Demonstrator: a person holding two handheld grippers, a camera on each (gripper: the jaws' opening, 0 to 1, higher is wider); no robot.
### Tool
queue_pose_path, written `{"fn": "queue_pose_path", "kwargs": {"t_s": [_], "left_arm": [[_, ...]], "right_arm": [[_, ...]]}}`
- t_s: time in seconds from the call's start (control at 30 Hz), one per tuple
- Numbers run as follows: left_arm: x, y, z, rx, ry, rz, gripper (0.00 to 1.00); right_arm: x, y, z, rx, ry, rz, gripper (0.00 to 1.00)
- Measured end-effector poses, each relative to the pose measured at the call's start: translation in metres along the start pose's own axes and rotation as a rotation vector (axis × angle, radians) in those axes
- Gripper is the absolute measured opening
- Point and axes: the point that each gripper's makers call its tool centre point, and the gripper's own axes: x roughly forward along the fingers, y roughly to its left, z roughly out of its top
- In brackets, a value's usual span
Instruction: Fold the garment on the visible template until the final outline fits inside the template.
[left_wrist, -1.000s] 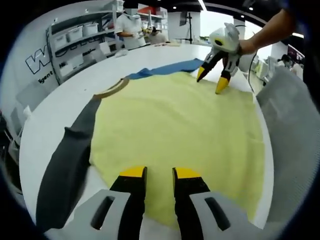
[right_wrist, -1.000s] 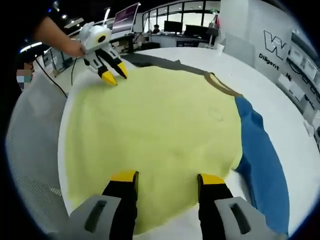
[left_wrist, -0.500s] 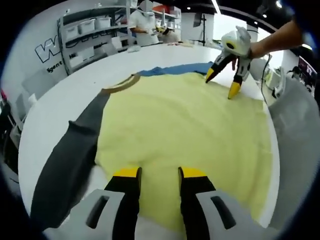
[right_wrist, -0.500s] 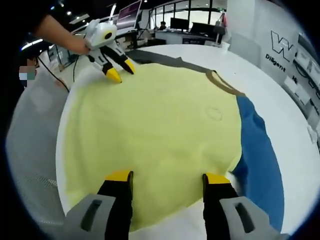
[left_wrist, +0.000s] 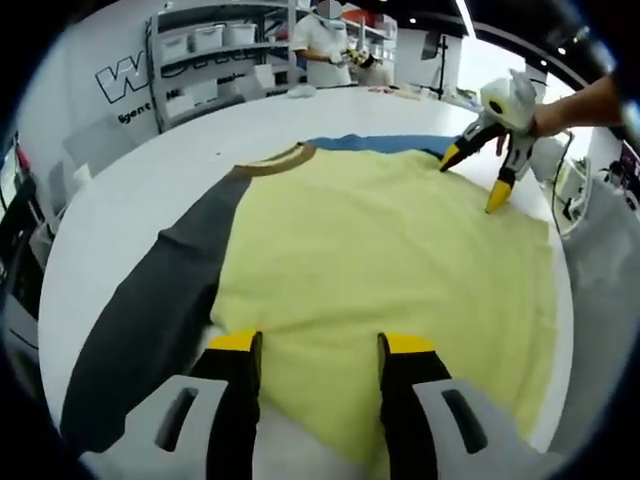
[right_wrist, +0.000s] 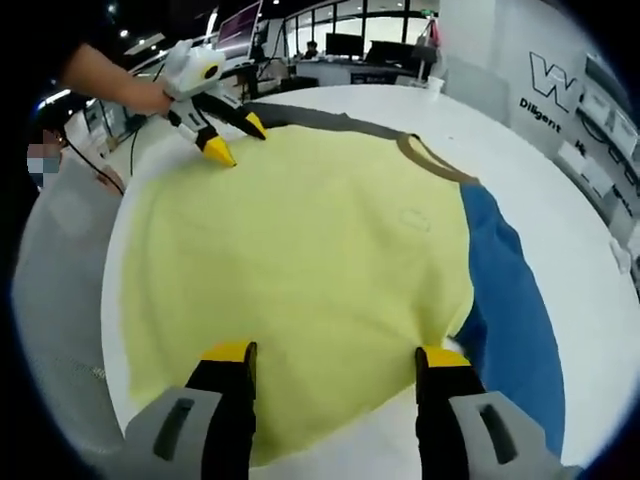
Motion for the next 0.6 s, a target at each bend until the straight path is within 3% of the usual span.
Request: {"fn": "queue_pose_path", "kwargs": {"t_s": [0.27, 0.6], "left_arm": [[-0.005, -0.001, -0.005, -0.019, -0.027, 0.015, 0.45], [-0.012, -0.002, -0.011, -0.023, -0.024, 0.027, 0.48]], "right_arm": [[0.0, 0.02, -0.003, 0.007, -0.025, -0.003, 0.77], [-0.002, 0.027, -0.006, 0.002, -0.005, 0.004, 0.8]]}}
